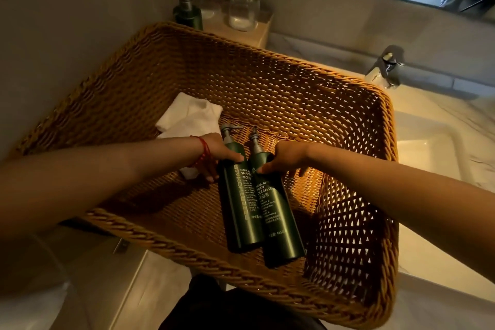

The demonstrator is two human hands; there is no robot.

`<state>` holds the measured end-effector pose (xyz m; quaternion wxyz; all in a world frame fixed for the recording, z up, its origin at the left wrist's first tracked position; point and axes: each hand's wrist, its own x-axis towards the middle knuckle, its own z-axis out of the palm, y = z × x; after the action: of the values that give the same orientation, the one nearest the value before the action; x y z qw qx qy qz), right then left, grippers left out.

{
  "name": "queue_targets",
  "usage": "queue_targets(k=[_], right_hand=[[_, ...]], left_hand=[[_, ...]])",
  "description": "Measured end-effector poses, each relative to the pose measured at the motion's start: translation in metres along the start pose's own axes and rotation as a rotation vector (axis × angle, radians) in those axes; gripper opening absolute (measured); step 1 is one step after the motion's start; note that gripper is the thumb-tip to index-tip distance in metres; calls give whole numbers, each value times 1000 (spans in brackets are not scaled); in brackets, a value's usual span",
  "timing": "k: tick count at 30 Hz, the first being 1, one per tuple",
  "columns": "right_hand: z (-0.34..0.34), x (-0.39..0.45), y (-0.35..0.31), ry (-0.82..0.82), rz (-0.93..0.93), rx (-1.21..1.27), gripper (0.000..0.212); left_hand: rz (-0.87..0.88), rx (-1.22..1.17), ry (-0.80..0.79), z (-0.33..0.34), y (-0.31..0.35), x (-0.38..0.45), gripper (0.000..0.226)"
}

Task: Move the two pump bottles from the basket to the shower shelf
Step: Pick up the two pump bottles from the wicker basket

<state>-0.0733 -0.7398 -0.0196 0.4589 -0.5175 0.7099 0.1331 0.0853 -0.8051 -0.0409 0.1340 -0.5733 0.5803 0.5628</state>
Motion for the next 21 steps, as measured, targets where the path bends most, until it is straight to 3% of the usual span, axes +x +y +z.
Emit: queue_targets(k=[4,8,12,21], right_hand=[[7,6,2,-102,87,137,54],[5,10,3,-143,155,277,58],[4,11,1,-150,185,398,60],[-2,6,-1,-101,174,557,59]], left_hand=[[-91,-52,-147,2,-7,5,31],[-93,-137,-172,7,-10,7,34],[-69,-230,-124,13,-9,7,29],[64,-290,-11,17,-7,5,48]])
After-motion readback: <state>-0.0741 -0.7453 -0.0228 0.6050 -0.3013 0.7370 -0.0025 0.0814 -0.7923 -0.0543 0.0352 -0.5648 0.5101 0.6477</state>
